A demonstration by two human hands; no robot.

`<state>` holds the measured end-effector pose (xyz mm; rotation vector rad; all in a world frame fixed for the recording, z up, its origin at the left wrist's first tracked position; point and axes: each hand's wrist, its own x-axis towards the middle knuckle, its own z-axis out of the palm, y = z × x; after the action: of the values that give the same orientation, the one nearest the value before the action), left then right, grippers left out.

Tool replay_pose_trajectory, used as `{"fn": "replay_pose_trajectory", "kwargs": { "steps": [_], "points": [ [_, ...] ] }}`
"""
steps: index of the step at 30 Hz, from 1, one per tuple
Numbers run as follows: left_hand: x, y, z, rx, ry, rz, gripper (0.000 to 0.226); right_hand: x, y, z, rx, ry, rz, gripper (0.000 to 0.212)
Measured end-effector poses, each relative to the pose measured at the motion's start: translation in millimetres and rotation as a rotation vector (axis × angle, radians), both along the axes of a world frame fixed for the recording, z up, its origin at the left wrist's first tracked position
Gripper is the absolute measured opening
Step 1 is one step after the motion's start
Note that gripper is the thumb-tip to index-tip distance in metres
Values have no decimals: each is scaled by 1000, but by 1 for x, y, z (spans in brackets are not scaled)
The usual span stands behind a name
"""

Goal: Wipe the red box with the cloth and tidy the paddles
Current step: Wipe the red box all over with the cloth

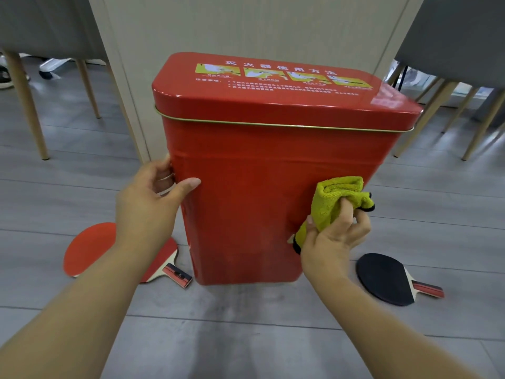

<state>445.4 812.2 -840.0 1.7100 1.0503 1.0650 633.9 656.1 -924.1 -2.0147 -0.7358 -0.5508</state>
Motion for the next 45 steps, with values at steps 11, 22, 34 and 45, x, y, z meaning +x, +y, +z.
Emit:
{"fn": "replay_pose_trajectory", "kwargs": {
  "steps": [11,22,34,45],
  "points": [
    [-11,12,3,-41,-26,-95,31,-56,34,3,-22,-162,269,56],
    [-18,12,16,76,79,-114,27,-97,74,11,-261,-502,421,50],
    [-8,-7,-16,93,69,-121,54,-61,44,-10,-605,-769,481,51],
    [4,-13,-45,82,88,-11,49,4,-7,-10,-501,-819,296,51]
  ]
}}
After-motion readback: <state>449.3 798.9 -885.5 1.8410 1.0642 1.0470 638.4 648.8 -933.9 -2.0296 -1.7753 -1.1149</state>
